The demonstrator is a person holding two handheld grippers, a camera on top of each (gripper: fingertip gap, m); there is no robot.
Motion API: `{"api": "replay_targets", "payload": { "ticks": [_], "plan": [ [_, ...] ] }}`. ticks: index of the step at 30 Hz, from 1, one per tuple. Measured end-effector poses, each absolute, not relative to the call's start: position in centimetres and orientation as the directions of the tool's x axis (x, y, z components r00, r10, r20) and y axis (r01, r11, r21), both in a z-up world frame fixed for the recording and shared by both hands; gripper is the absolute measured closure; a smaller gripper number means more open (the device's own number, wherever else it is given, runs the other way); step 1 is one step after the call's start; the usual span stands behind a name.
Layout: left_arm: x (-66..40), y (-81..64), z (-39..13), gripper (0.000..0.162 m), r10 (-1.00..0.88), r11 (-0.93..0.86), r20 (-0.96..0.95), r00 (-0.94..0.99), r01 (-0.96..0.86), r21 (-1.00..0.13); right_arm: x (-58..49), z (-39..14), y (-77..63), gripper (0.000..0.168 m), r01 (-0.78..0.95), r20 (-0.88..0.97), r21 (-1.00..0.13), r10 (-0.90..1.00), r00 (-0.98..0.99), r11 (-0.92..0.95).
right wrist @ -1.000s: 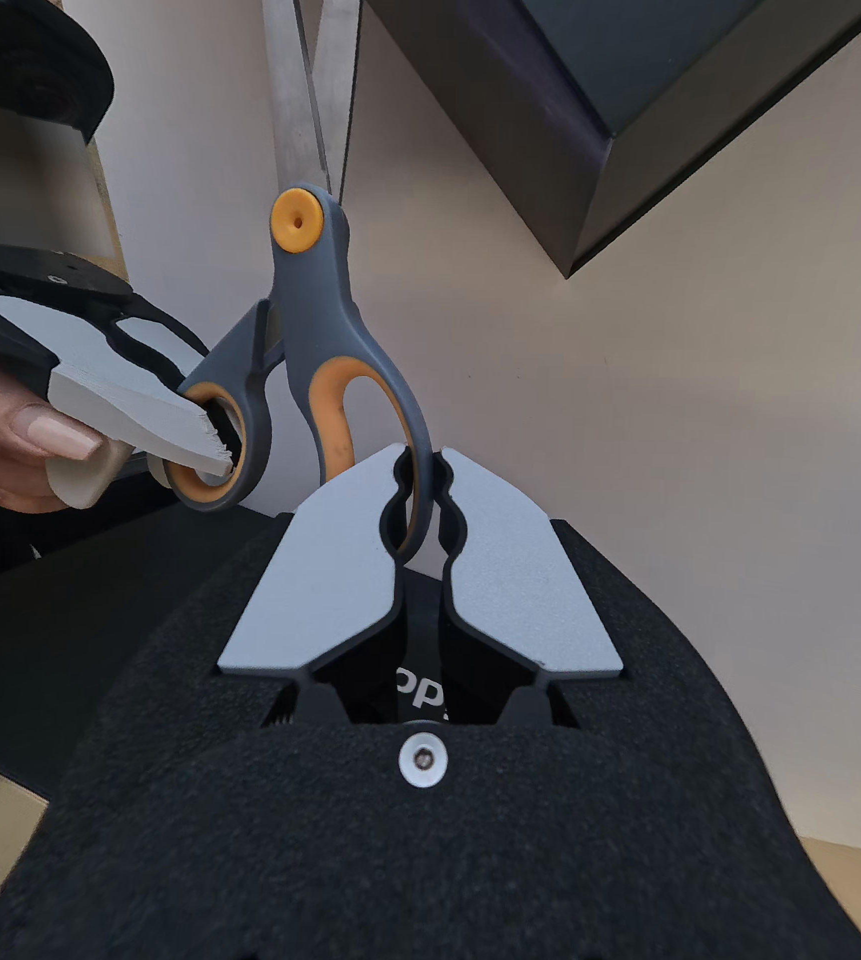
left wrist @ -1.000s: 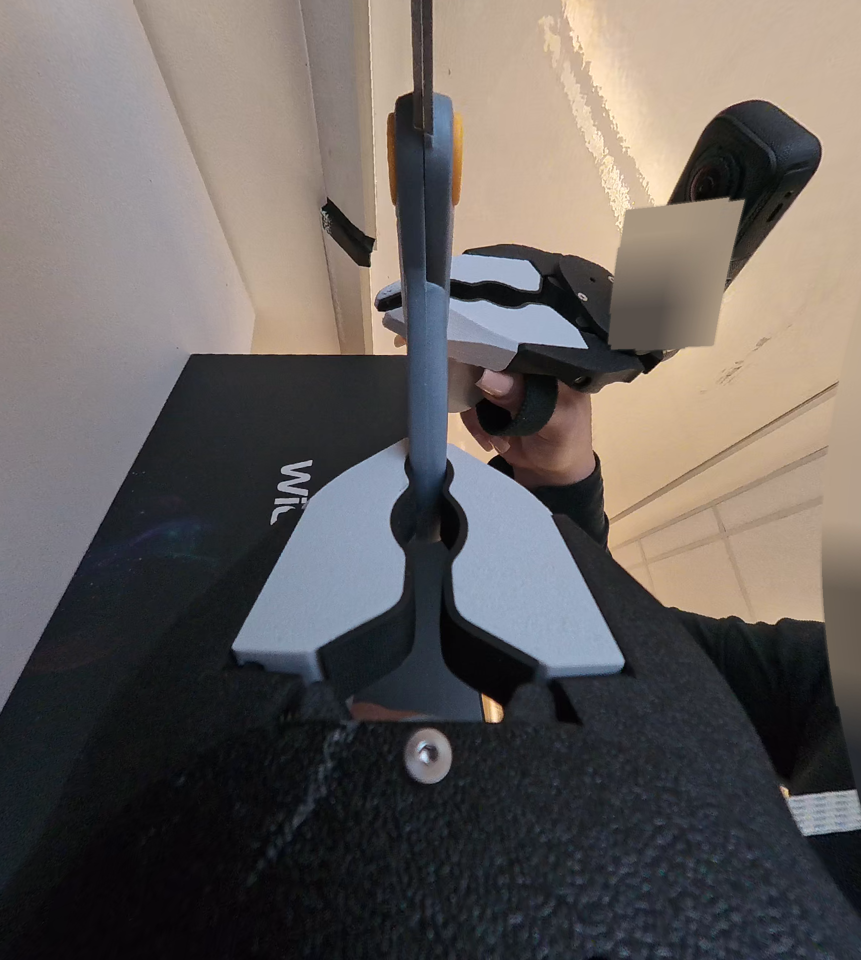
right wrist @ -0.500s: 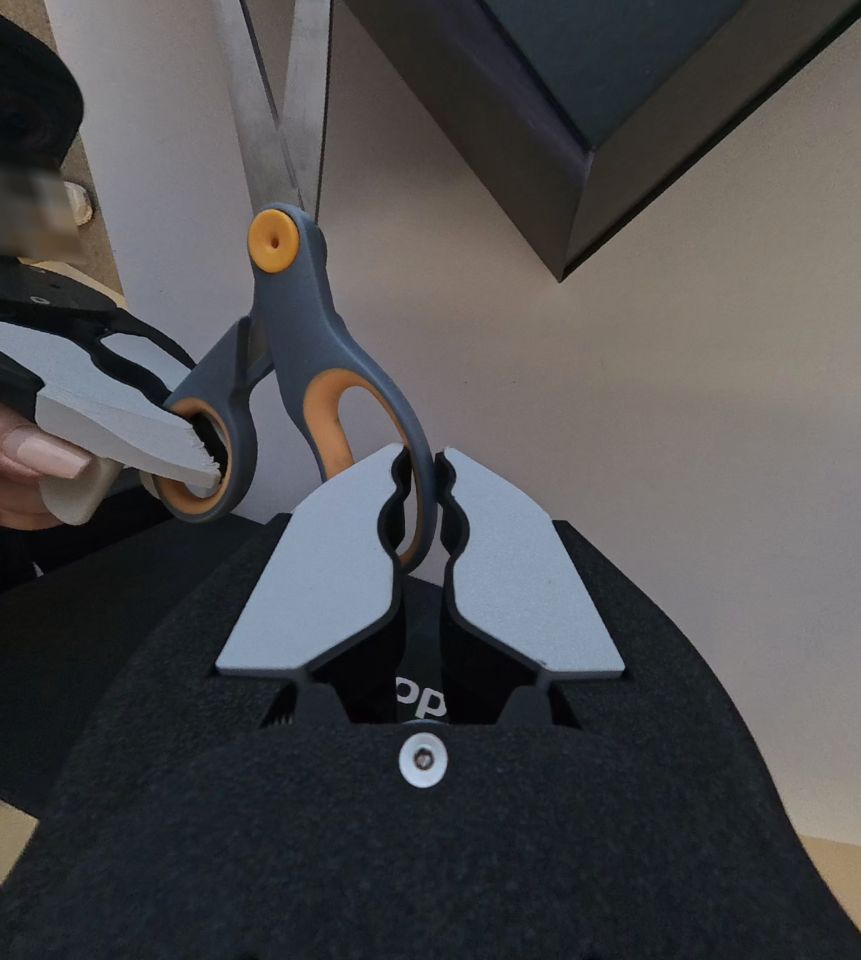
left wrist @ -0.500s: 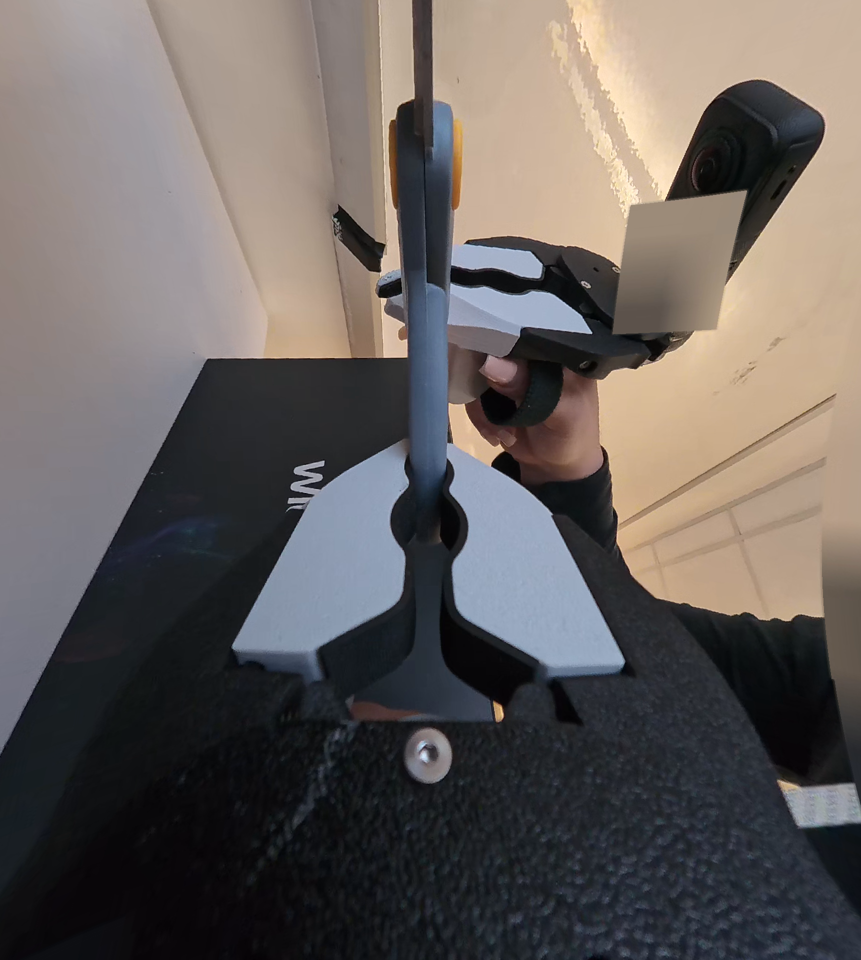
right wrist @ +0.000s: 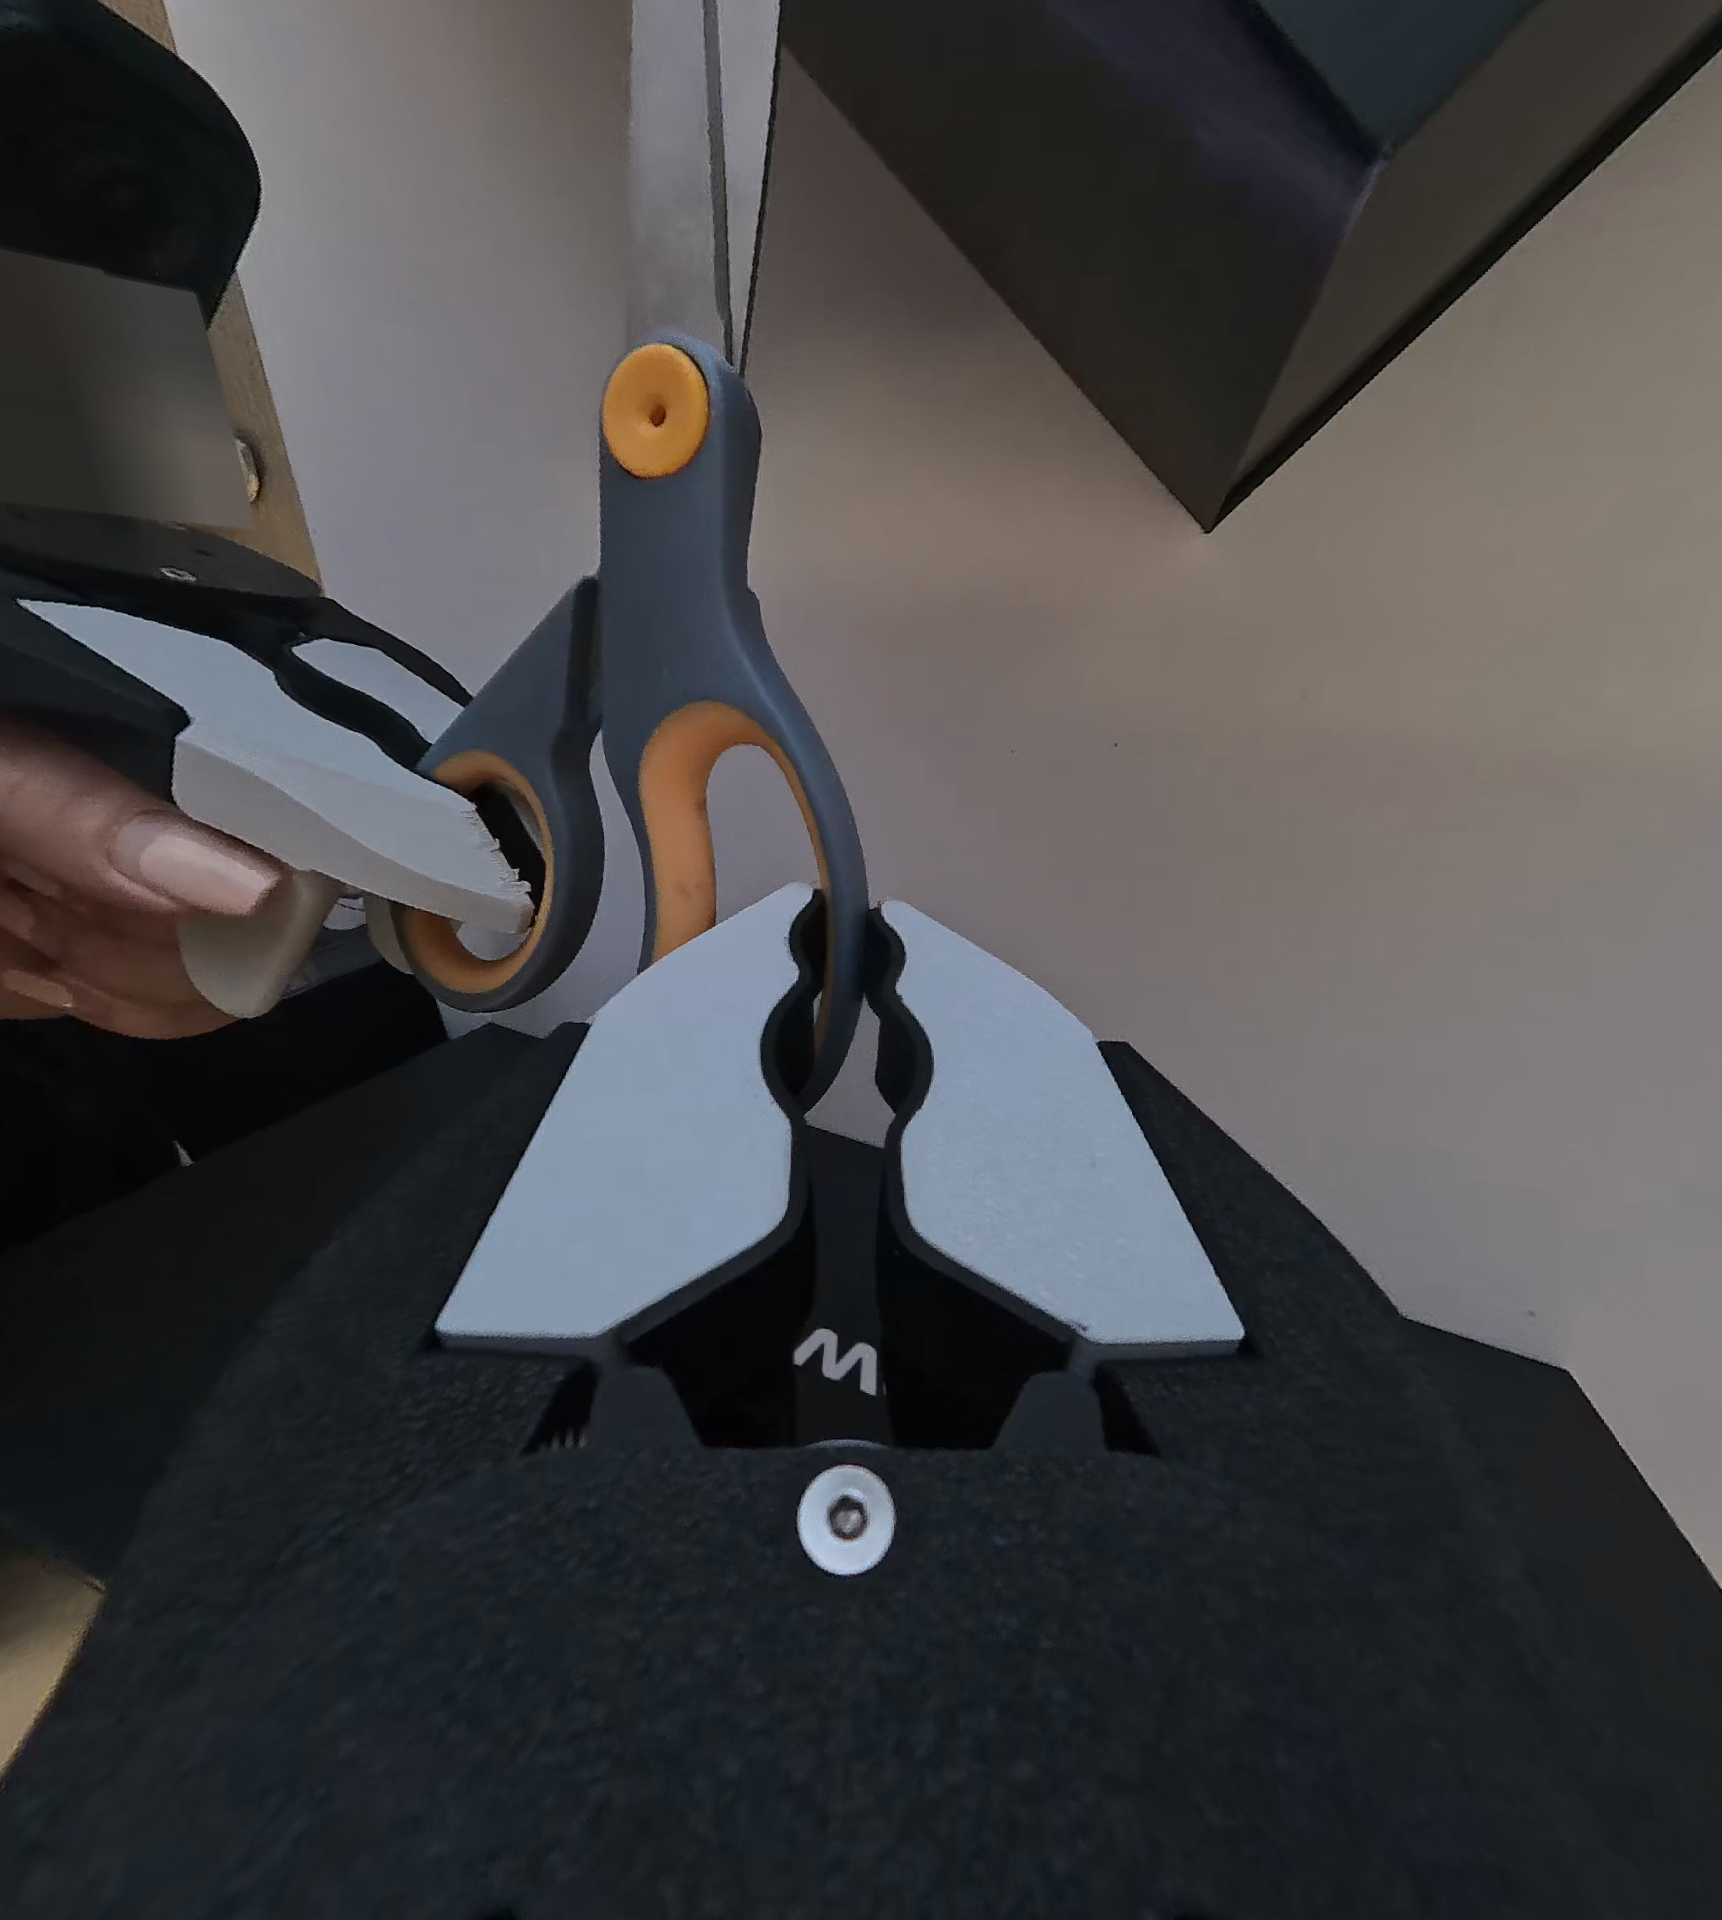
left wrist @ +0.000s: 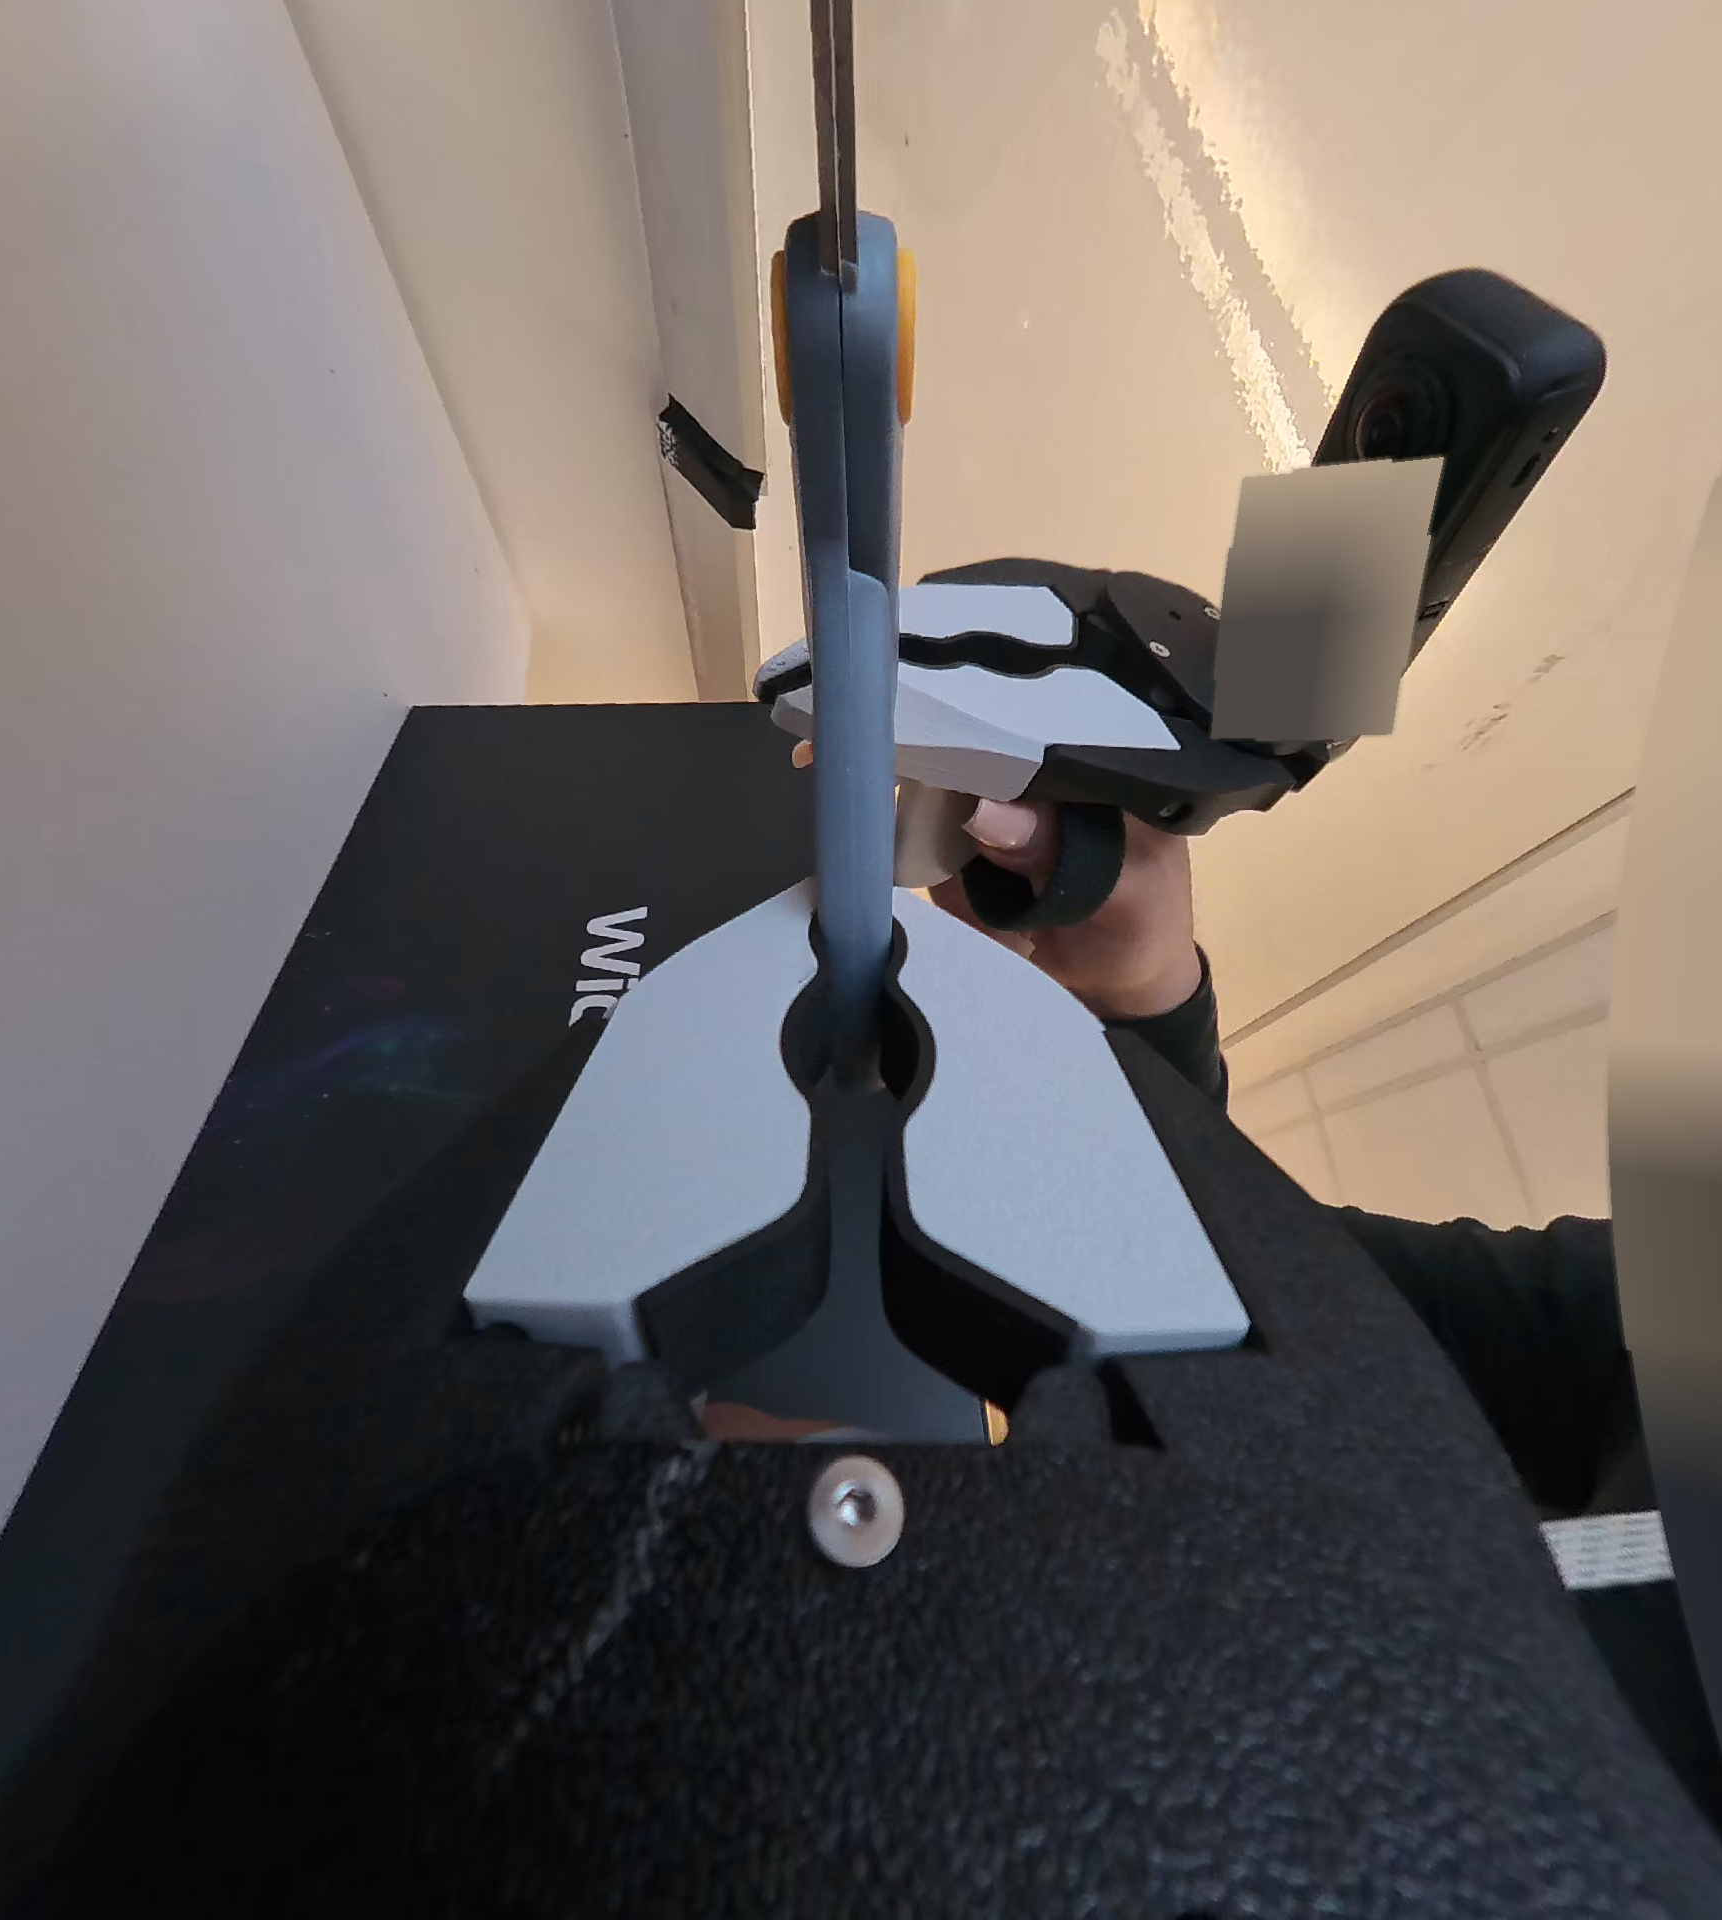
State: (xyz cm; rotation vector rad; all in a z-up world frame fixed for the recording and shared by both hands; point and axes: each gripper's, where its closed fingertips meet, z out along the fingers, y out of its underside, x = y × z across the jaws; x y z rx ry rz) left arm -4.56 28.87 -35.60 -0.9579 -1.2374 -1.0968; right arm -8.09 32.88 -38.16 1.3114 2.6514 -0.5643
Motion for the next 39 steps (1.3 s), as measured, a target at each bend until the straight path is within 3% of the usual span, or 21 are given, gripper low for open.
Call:
{"api": "replay_targets", "payload": {
  "ticks": [13,27,30,33,39],
  "plan": [
    [-5.7,31.8,-35.3,0.159,-0.116,0.278,0.993,-0.012,0.960,0.044,-10.8,-37.7,34.7,0.160,0.762,-0.173,-0.296,0.752,-0.635,0.576],
    [-6.3,32.6,-35.1,0.160,-0.107,0.299,0.994,-0.013,0.953,0.045,-11.3,-33.6,35.9,0.154,0.795,-0.238,-0.365,0.777,-0.583,0.485],
    [-6.4,33.0,-35.8,0.159,-0.084,0.306,0.996,-0.008,0.951,0.034,-10.2,-33.2,35.9,0.163,0.756,-0.148,-0.352,0.765,-0.627,0.552],
    [-6.5,33.2,-35.8,0.160,-0.080,0.306,0.997,-0.001,0.952,0.026,-9.9,-32.8,35.0,0.160,0.727,-0.112,-0.358,0.746,-0.657,0.586],
    [-6.6,33.5,-35.5,0.159,-0.080,0.302,0.997,0.001,0.953,0.023,-9.8,-34.9,34.8,0.160,0.617,0.033,-0.230,0.640,-0.768,0.753]
  ]
}}
